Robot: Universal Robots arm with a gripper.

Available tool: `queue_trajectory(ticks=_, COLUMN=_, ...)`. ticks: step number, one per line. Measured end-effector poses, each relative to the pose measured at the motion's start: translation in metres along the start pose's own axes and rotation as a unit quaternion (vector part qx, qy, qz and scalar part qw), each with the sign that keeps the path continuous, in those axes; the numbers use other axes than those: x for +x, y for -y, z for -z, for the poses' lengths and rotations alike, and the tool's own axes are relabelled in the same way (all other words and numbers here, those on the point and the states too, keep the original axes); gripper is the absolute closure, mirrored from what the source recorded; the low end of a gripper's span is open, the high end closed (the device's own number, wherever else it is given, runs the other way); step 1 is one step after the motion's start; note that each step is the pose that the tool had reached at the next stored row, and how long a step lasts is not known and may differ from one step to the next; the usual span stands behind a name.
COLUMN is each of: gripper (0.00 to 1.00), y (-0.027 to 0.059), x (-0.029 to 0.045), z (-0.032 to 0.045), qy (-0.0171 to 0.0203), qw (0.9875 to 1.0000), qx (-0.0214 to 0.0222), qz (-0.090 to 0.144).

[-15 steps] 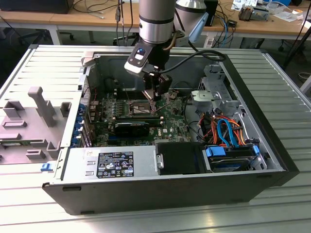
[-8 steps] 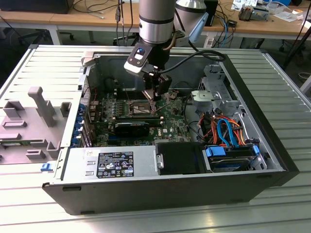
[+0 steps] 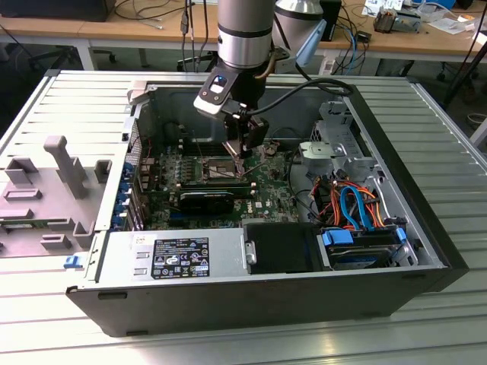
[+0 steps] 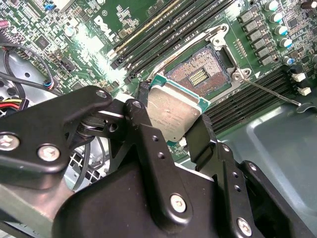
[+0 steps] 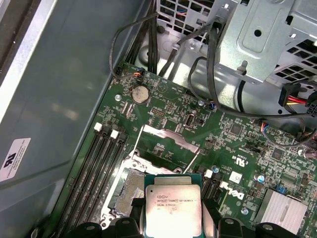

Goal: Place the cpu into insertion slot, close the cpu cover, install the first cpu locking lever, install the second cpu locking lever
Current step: 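Place the cpu into insertion slot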

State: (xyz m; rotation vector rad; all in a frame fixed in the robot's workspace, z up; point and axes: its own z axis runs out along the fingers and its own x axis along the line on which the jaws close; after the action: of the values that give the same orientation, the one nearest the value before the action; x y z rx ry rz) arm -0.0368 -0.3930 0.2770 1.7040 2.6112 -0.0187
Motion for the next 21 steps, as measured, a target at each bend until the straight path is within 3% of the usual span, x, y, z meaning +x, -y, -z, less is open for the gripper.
queue_trajectory(ticks=21, gripper=0.46, y=0.0000, x=0.0000, z=0.0000, qy=0.0000, qw=0.9998, qx=0.0005, qz=-0.018)
